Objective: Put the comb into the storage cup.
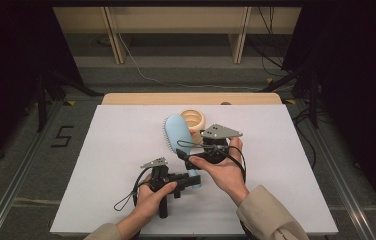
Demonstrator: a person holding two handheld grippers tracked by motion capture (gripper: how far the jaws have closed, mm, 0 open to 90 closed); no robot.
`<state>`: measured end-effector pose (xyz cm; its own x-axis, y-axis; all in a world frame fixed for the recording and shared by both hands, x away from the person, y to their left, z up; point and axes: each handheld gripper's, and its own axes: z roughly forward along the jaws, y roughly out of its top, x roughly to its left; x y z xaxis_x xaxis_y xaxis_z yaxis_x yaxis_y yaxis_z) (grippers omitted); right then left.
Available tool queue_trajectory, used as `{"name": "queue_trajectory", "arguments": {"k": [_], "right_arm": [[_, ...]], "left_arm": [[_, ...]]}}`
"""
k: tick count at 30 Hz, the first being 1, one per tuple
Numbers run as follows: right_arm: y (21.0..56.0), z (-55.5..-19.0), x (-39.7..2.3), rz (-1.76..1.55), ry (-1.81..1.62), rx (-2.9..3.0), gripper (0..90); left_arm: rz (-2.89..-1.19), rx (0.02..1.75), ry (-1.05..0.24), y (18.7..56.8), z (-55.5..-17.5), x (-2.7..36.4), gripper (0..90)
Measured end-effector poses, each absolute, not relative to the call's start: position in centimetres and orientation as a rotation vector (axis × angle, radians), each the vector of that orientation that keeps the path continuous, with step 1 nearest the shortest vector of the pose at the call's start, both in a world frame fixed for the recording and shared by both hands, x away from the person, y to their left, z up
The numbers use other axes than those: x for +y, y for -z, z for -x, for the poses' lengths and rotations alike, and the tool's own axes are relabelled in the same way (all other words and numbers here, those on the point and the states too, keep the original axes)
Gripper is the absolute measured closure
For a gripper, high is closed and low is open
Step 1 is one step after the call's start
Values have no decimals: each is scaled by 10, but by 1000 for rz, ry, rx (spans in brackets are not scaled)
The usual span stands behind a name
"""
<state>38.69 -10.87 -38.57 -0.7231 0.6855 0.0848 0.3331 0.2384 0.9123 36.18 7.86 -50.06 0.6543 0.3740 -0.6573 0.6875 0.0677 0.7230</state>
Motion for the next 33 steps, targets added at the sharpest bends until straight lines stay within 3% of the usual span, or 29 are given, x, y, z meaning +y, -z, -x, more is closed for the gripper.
{"name": "queue_trajectory", "arguments": {"k": [33], "right_arm": [[383, -400, -104, -987, -1498, 2154, 3]], "left_arm": [[-1557, 905, 297, 501, -360, 76, 636]]}}
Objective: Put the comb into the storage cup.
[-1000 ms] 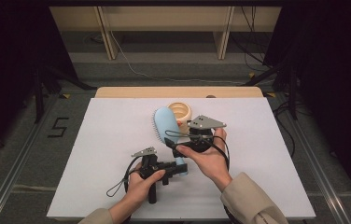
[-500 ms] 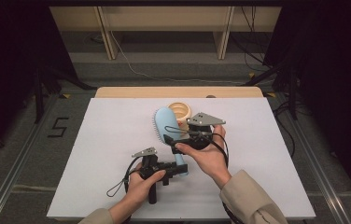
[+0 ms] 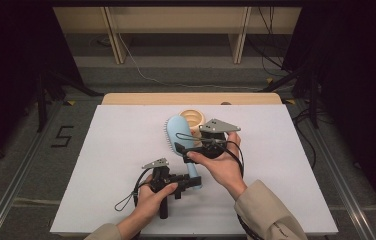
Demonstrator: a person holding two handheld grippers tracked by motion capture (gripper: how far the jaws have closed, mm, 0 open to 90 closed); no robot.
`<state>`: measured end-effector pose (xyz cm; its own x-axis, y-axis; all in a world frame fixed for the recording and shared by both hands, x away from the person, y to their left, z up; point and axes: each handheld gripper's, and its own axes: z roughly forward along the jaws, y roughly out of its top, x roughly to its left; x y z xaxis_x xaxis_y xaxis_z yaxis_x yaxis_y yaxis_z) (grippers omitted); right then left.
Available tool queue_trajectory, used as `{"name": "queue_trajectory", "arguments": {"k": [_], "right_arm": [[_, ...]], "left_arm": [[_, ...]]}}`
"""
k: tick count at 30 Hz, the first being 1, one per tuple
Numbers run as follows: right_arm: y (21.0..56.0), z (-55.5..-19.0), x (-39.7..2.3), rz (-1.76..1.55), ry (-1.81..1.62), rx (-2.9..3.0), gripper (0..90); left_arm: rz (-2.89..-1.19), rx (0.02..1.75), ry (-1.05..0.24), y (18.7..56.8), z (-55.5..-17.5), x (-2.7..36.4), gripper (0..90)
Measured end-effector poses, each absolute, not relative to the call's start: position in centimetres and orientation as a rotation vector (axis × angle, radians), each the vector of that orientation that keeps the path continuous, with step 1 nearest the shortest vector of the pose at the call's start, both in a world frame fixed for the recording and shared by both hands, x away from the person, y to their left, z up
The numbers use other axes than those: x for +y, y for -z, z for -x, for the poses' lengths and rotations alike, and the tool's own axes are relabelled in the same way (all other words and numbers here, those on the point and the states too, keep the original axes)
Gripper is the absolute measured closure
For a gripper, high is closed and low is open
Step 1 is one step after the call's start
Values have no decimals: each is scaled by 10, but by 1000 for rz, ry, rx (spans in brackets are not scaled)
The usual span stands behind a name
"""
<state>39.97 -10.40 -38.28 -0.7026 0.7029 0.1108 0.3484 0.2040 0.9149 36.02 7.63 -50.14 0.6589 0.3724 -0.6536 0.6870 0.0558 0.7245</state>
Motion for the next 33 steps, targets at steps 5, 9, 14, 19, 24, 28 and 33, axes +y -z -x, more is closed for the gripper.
{"name": "queue_trajectory", "arguments": {"k": [5, 9, 14, 19, 24, 28, 33], "right_arm": [[382, -401, -104, -990, -1504, 2151, 3], [383, -401, -103, -993, -1501, 2156, 3], [382, -402, -103, -992, -1504, 2154, 3], [382, -403, -103, -996, -1508, 2151, 4], [382, -404, -102, -999, -1508, 2151, 4], [382, -404, -101, -998, -1509, 2153, 3], [383, -405, -100, -996, -1507, 2159, 3]], "left_arm": [[-1561, 901, 296, 501, -360, 76, 636], [-1562, 900, 299, 501, -359, 75, 636], [-1562, 898, 307, 502, -358, 74, 636], [-1567, 893, 305, 501, -357, 73, 636], [-1573, 889, 310, 502, -356, 72, 636], [-1579, 885, 312, 502, -355, 71, 636], [-1585, 882, 317, 503, -354, 69, 636]]}}
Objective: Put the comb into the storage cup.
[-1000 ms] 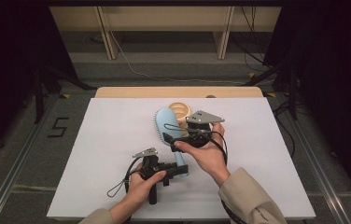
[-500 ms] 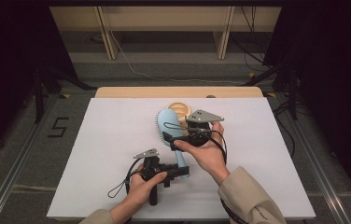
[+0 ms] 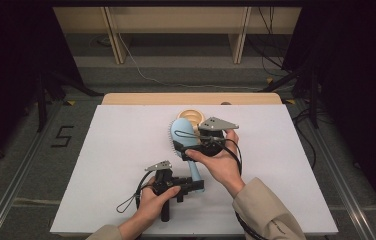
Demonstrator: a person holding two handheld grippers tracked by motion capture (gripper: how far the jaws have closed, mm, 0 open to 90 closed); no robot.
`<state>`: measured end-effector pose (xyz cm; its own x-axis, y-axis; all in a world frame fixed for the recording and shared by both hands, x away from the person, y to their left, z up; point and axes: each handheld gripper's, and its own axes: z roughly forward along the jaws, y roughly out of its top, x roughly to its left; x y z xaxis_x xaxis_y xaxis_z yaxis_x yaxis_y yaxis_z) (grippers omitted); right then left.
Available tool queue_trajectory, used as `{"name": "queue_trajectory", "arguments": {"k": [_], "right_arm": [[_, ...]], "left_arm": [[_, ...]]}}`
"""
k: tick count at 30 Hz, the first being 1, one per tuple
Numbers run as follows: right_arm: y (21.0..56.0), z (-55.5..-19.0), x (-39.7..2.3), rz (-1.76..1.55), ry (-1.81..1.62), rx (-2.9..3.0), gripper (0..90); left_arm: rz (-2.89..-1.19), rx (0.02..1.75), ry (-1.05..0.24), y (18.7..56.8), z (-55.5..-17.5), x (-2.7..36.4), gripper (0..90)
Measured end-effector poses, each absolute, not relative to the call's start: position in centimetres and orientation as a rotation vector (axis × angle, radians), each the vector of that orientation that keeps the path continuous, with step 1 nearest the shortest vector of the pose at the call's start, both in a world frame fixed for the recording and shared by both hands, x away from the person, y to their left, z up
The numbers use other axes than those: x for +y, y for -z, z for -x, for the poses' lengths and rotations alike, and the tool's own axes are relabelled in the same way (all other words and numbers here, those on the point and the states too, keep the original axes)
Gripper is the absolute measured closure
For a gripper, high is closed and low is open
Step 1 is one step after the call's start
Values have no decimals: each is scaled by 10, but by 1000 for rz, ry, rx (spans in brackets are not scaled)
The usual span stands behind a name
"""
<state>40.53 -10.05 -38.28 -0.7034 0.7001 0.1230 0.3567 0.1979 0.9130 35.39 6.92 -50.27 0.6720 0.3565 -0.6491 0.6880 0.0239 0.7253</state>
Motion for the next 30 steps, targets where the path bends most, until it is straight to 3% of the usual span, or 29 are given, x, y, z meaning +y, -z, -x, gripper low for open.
{"name": "queue_trajectory", "arguments": {"k": [30], "right_arm": [[382, -412, -95, -1005, -1518, 2171, 8]], "left_arm": [[-1591, 875, 329, 504, -351, 66, 636]]}}
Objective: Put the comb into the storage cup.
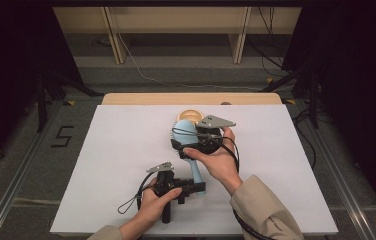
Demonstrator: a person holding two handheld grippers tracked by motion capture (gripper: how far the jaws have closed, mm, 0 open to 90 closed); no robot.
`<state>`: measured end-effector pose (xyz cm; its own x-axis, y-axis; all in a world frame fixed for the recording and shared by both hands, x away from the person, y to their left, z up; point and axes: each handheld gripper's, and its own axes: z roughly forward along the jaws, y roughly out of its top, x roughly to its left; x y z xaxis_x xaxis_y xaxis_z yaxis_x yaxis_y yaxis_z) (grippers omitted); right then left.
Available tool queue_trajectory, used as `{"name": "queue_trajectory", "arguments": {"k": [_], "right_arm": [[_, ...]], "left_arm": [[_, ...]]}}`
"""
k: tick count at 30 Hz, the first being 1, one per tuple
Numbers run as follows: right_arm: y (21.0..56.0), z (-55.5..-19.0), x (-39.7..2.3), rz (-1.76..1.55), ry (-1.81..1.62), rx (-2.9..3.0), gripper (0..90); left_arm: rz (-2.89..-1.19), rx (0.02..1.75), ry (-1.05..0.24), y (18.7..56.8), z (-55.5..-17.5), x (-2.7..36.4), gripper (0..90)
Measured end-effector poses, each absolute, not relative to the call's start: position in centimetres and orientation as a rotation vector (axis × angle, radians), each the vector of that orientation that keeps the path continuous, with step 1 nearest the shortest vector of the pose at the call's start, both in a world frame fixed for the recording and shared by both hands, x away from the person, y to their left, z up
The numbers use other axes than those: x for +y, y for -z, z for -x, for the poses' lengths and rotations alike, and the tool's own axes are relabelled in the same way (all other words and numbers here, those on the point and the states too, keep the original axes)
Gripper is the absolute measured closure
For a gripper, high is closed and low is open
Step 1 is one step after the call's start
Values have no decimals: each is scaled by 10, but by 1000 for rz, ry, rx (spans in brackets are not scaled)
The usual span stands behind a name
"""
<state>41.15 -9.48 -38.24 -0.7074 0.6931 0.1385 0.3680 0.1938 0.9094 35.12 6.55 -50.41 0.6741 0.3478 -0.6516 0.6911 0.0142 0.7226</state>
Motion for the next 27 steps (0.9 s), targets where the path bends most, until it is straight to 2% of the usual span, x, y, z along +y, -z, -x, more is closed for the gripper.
{"name": "queue_trajectory", "arguments": {"k": [27], "right_arm": [[384, -417, -89, -1019, -1508, 2196, 74]], "left_arm": [[-1593, 874, 328, 504, -351, 66, 636]]}}
